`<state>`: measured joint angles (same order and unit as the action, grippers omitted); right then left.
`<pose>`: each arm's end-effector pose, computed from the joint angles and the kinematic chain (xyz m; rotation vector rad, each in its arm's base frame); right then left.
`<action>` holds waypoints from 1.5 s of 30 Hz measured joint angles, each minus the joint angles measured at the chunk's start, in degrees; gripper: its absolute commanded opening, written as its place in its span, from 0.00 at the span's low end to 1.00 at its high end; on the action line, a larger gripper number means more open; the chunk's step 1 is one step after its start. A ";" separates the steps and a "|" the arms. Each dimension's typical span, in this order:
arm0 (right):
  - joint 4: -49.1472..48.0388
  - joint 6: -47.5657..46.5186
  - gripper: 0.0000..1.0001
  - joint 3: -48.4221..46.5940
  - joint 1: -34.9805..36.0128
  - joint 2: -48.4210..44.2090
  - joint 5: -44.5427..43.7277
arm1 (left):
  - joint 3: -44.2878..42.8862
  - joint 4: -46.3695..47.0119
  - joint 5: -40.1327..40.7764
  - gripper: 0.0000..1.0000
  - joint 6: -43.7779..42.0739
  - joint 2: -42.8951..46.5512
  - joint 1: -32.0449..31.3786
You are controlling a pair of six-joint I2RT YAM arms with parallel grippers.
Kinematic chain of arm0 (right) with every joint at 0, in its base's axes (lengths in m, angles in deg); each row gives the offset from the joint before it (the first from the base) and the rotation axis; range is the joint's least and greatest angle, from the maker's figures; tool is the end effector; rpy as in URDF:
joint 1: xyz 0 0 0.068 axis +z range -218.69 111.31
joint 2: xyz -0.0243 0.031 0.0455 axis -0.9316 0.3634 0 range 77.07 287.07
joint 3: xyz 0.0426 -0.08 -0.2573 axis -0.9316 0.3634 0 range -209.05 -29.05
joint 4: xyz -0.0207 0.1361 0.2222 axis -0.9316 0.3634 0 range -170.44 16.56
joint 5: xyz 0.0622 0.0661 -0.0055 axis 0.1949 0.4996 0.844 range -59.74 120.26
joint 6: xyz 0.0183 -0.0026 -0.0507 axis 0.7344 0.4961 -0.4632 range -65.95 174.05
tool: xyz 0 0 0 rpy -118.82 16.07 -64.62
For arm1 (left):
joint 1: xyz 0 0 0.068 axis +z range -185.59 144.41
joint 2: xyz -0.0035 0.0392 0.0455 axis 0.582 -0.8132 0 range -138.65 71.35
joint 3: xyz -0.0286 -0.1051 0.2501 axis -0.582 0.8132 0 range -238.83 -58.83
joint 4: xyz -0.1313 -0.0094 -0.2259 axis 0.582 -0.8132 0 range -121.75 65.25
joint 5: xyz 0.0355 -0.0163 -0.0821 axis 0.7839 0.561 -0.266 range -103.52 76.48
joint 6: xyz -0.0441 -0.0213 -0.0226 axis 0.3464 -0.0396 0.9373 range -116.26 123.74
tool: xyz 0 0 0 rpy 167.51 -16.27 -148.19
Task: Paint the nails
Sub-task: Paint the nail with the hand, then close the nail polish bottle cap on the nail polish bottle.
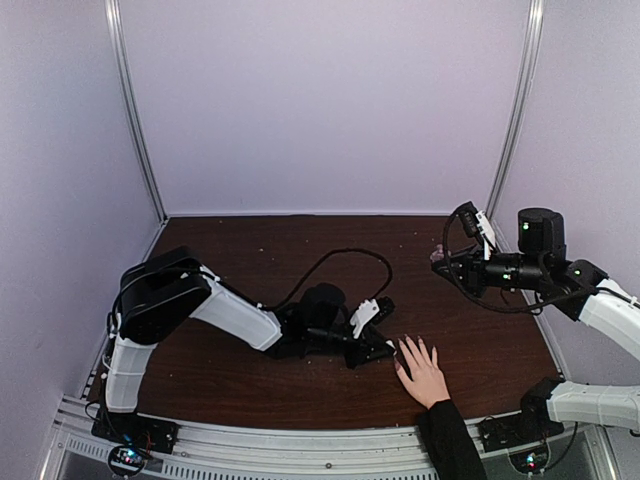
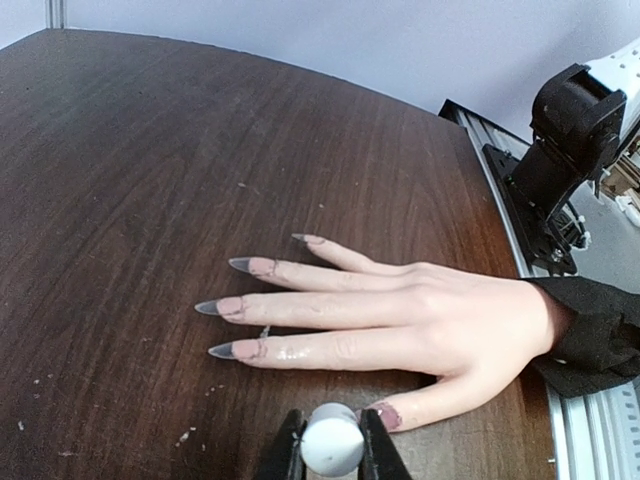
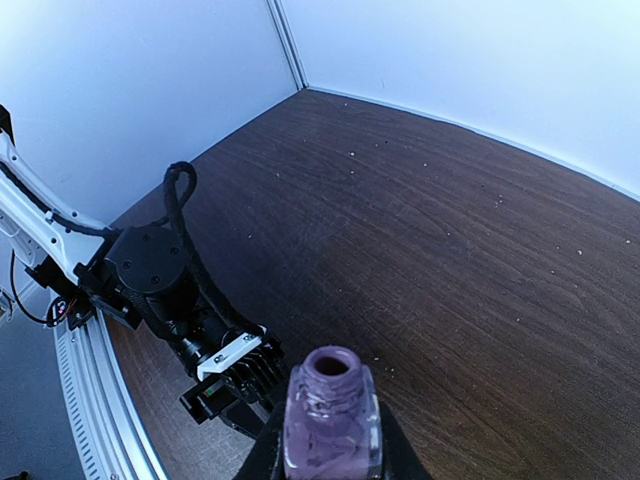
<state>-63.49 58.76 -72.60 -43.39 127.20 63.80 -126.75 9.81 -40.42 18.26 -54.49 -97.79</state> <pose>0.1689 0.1015 0.3061 -0.7404 1.8833 0.9147 0.1968 -0.4079 0.1098 1.1831 1.8378 -1.2857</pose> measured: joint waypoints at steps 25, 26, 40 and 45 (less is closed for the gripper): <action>0.00 0.02 0.00 0.00 0.00 -0.26 0.02 | 4.55 -2.16 4.13 0.00 -2.21 10.78 1.84; 0.02 0.02 0.00 0.00 0.00 -0.46 0.04 | 5.35 -2.05 4.44 0.00 -2.32 12.66 2.08; -0.50 0.31 0.00 -2.01 0.00 -1.92 4.94 | 11.87 -15.34 9.68 0.00 -3.10 33.20 5.27; -3.06 1.16 0.00 -1.97 0.17 -0.76 9.70 | 11.28 -26.69 11.47 0.00 -3.08 41.55 5.75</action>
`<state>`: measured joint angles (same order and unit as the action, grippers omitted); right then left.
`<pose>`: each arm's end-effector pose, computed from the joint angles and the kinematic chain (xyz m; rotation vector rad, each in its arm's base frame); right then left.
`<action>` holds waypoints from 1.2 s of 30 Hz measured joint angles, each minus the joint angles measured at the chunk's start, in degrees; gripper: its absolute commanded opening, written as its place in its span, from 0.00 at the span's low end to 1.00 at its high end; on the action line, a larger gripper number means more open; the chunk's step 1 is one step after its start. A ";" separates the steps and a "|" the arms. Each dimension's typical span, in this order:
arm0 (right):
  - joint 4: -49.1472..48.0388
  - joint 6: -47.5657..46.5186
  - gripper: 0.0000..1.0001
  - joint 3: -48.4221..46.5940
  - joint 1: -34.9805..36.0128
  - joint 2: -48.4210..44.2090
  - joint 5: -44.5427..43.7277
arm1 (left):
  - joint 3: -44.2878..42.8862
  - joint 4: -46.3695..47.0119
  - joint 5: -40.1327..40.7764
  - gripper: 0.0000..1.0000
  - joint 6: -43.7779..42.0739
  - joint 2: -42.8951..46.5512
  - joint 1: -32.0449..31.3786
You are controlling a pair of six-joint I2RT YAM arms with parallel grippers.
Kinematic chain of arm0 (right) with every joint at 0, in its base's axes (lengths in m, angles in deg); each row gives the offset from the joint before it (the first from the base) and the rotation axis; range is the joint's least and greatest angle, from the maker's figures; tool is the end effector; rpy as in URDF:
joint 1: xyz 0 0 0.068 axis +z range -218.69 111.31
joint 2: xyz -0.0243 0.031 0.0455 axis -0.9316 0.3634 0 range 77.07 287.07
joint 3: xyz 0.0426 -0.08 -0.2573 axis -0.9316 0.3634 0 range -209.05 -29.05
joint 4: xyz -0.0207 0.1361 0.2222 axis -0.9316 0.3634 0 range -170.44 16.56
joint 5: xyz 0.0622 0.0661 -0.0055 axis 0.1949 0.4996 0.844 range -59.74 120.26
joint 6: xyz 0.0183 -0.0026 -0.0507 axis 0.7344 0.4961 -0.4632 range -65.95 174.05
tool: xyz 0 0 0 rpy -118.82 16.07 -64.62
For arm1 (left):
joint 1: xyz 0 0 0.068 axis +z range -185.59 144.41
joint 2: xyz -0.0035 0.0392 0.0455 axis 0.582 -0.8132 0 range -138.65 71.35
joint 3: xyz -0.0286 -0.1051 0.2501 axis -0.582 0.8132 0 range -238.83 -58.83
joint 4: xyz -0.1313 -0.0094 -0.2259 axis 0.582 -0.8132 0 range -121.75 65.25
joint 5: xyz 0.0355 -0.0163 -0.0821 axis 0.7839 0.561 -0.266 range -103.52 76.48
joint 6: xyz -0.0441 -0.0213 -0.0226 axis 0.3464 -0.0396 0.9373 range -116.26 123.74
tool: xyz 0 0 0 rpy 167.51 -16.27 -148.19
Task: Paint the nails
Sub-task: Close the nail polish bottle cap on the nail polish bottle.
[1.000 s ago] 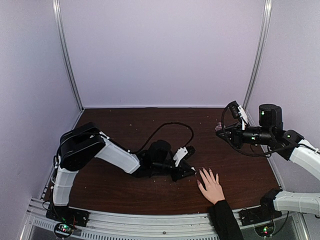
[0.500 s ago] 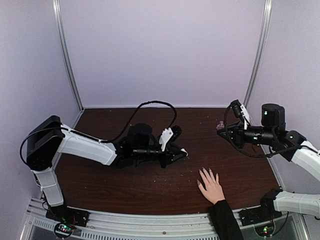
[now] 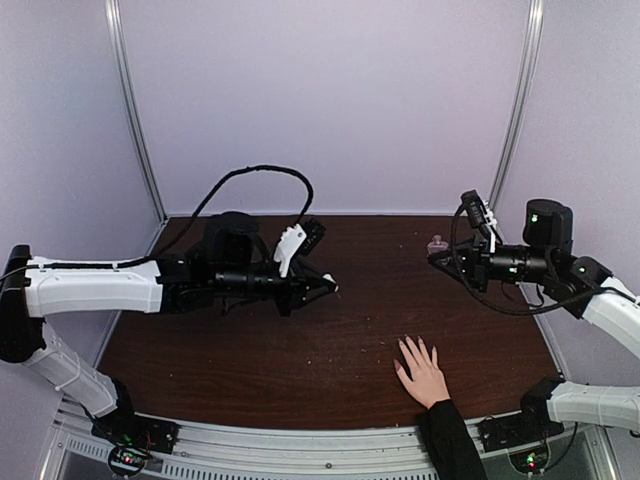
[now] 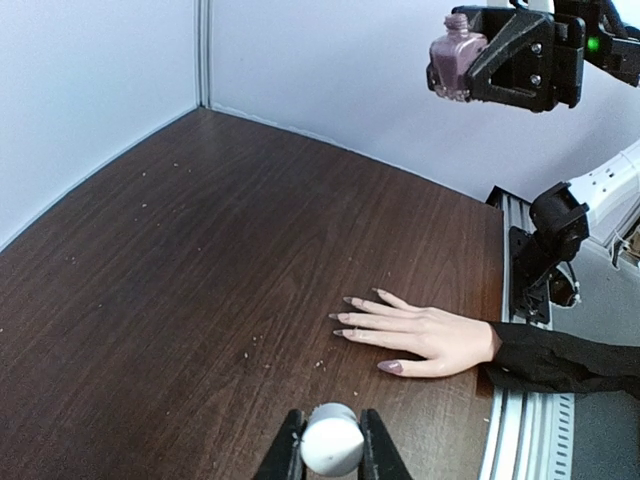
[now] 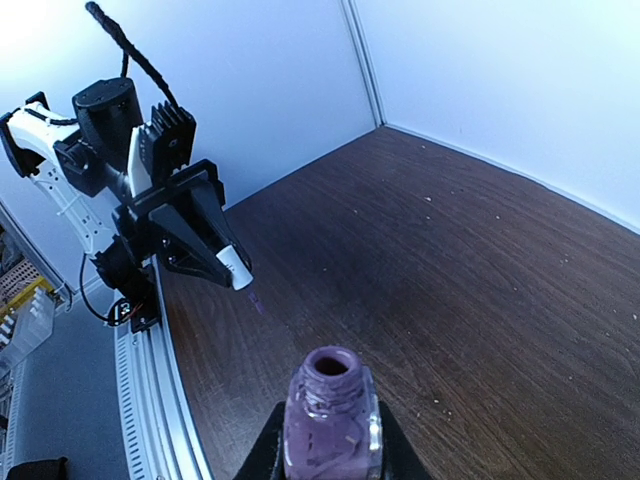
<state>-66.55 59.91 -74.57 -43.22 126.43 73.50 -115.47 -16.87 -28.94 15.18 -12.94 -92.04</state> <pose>0.1626 0.1044 0.3267 -0.8464 1.7400 1.0758 0.1803 -0.2890 0.2790 0.9600 1.8101 -1.0300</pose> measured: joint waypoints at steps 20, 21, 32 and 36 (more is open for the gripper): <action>-4.81 -8.61 0.00 1.07 18.12 1.51 2.40 | -16.28 -26.86 -7.56 0.00 -1.51 10.05 -2.89; -4.13 -9.27 0.00 0.87 19.02 1.51 1.55 | -16.35 -26.95 -7.54 0.00 -2.23 10.29 -3.87; 2.60 -17.92 0.00 -2.95 27.47 1.88 -6.05 | -17.11 -25.86 -8.20 0.00 -10.91 10.47 -9.88; 5.73 -21.38 0.00 -5.05 31.26 3.61 -9.05 | -17.11 -24.94 -8.31 0.00 -15.21 10.47 -11.47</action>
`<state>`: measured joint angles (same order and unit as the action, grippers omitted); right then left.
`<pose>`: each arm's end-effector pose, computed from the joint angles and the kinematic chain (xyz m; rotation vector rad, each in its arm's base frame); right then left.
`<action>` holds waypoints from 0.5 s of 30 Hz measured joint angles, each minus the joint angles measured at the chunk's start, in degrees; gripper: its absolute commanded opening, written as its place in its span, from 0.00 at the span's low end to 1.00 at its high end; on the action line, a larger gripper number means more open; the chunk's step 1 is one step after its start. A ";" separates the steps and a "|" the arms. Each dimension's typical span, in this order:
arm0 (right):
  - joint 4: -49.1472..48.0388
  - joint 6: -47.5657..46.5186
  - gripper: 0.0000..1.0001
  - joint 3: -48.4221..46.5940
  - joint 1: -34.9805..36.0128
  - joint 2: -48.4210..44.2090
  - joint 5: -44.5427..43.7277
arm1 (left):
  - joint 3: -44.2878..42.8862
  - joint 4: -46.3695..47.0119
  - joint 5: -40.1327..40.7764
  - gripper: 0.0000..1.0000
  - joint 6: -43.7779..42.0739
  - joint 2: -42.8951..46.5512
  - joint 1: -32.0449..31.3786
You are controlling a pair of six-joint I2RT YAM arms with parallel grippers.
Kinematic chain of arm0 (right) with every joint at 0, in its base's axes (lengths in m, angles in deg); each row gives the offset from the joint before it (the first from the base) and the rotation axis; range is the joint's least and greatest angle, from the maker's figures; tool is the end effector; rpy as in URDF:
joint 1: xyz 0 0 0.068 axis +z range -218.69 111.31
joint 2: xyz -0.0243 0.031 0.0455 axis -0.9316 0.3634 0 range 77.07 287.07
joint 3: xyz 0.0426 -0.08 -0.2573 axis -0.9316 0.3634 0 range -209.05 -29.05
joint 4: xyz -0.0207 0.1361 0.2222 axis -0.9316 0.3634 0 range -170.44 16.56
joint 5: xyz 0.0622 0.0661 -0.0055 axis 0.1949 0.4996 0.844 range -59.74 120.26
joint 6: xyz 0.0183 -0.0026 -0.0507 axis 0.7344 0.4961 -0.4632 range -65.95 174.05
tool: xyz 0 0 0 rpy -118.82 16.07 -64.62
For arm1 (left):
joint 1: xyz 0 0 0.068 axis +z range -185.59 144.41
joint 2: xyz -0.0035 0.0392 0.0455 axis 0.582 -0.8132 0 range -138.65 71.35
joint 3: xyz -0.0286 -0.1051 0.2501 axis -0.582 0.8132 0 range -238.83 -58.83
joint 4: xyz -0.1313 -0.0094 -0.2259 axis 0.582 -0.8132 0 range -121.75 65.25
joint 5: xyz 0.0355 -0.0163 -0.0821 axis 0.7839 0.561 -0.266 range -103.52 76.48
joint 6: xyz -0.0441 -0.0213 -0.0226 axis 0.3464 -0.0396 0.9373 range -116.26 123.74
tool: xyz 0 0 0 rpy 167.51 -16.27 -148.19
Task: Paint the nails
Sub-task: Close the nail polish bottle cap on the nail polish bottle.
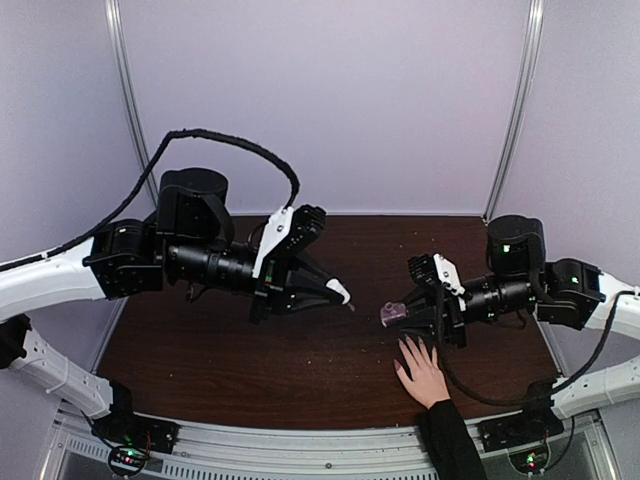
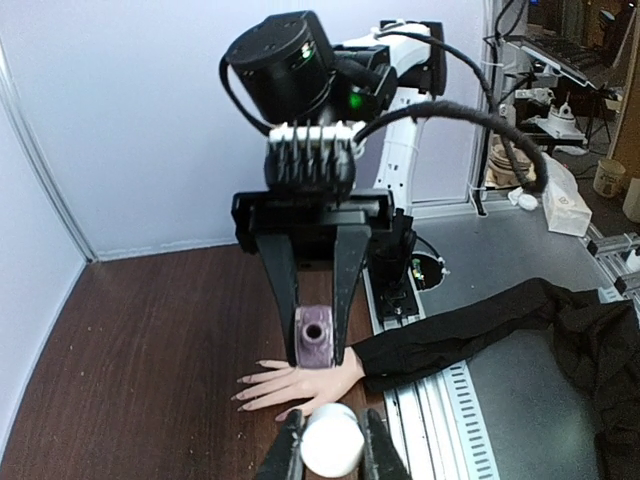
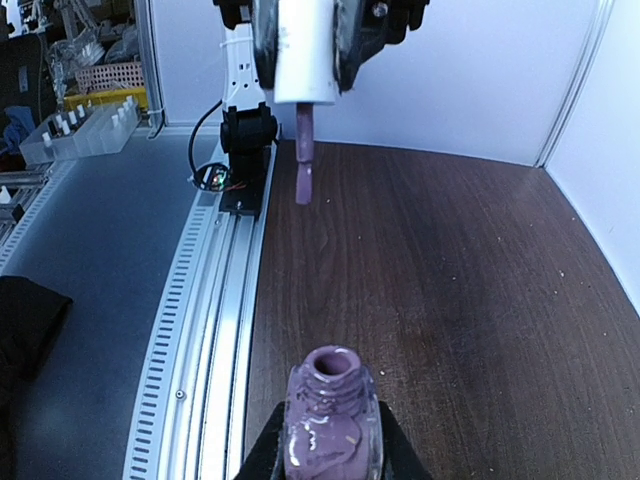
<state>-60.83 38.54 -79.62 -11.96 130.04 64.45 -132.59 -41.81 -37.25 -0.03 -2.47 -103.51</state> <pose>0.0954 0.1817 0.3351 -1.5076 1.3653 1.0461 0.0970 -0.2772 0.3954 1.4135 1.4305 -1.1330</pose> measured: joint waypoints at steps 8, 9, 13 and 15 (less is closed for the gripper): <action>4.68 -4.85 0.00 -2.78 5.20 3.39 -4.22 | 1.73 5.62 -1.53 0.00 -8.48 0.02 -2.27; 4.83 -5.14 0.00 -2.82 5.42 3.69 -4.42 | 1.95 6.01 -1.88 0.00 -9.20 0.02 -2.32; 5.38 -5.66 0.00 -2.82 5.77 4.20 -4.72 | 2.01 7.32 -2.45 0.00 -11.63 -0.04 -2.75; 5.40 -5.75 0.00 -2.86 5.88 4.20 -4.70 | 2.01 8.09 -2.60 0.00 -12.55 -0.26 -3.10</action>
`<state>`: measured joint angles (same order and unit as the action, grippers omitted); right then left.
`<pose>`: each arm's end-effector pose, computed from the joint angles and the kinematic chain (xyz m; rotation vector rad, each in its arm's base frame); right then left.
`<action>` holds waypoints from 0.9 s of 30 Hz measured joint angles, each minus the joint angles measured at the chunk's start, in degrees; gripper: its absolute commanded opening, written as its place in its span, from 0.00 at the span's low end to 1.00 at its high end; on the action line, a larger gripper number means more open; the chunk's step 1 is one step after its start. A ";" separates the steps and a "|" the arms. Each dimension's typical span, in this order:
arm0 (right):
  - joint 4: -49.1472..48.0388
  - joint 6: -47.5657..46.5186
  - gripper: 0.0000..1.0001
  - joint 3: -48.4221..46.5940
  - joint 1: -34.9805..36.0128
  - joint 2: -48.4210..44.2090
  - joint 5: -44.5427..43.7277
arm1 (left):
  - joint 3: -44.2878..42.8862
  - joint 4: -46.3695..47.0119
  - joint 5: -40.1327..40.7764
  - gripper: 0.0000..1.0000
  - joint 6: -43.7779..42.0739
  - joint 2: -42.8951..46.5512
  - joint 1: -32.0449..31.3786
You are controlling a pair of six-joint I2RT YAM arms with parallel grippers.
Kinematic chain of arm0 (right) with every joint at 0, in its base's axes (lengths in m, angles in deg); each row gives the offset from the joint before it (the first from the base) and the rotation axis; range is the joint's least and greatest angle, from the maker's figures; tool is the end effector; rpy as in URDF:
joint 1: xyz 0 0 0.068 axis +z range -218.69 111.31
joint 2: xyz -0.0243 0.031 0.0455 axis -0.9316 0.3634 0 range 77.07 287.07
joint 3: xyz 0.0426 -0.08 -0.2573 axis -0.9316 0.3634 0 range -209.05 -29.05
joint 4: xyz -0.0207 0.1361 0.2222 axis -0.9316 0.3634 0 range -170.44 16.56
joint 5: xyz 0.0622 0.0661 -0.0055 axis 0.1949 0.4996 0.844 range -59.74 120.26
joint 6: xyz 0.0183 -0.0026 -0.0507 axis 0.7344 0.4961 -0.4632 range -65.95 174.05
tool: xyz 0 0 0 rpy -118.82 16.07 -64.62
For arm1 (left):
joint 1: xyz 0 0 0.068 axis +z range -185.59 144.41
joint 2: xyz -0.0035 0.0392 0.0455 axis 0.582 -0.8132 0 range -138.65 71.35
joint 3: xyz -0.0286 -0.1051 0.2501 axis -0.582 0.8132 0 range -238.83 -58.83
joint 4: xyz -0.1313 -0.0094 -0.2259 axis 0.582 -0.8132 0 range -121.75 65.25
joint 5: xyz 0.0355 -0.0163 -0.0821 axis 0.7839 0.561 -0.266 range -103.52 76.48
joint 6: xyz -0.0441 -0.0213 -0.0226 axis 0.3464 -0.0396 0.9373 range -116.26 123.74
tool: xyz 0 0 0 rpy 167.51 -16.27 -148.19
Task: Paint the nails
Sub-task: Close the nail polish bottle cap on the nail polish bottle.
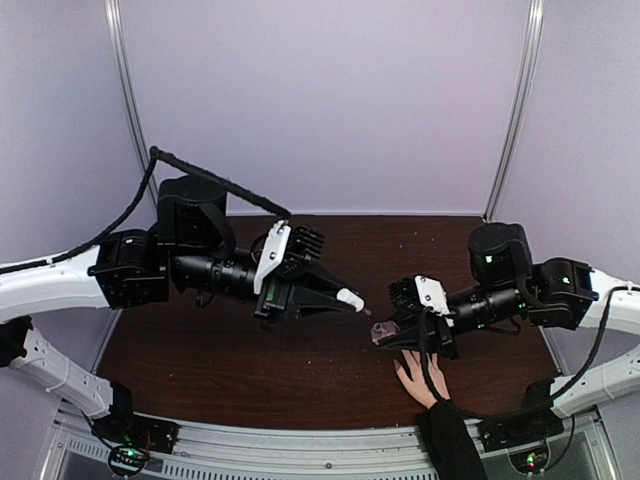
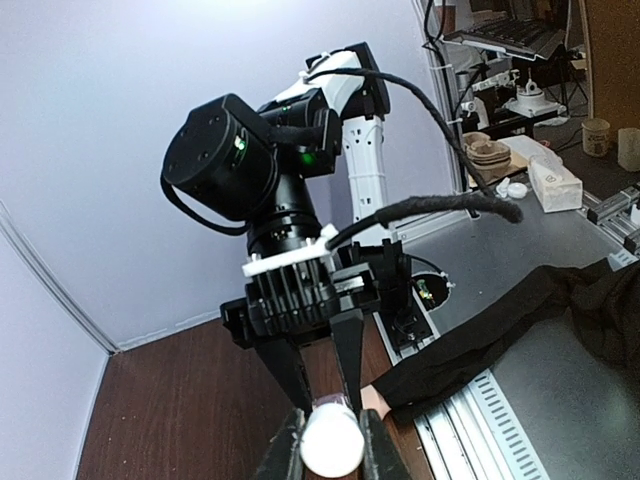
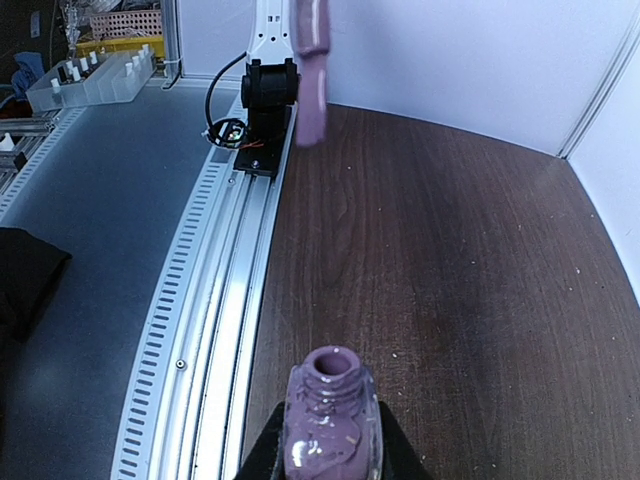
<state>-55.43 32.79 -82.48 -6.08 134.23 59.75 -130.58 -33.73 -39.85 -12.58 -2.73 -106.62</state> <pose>0.0845 0.2010 0.3286 -1.6636 1.3573 0.9659 0.0821 -0.2876 0.3966 1.5319 1.0917 -1.0797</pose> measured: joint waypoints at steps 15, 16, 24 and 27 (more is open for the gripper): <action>-0.46 0.07 0.00 -0.55 0.04 0.00 1.27 | 0.00 3.02 -0.66 0.00 -2.67 -4.00 -0.83; -0.48 0.07 0.00 -0.55 0.04 0.00 1.38 | 0.00 3.06 -0.63 0.00 -2.73 -4.04 -0.83; -1.07 0.17 0.00 -0.55 0.04 -0.72 1.75 | 0.20 3.26 -0.37 0.00 -3.21 -4.15 -0.83; -1.27 0.20 0.00 -0.55 0.04 -0.87 1.75 | 0.52 3.37 -0.13 0.00 -3.34 -4.15 -0.83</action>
<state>-56.70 32.99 -83.03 -6.04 133.36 61.50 -130.05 -30.36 -39.98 -15.92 -6.89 -107.45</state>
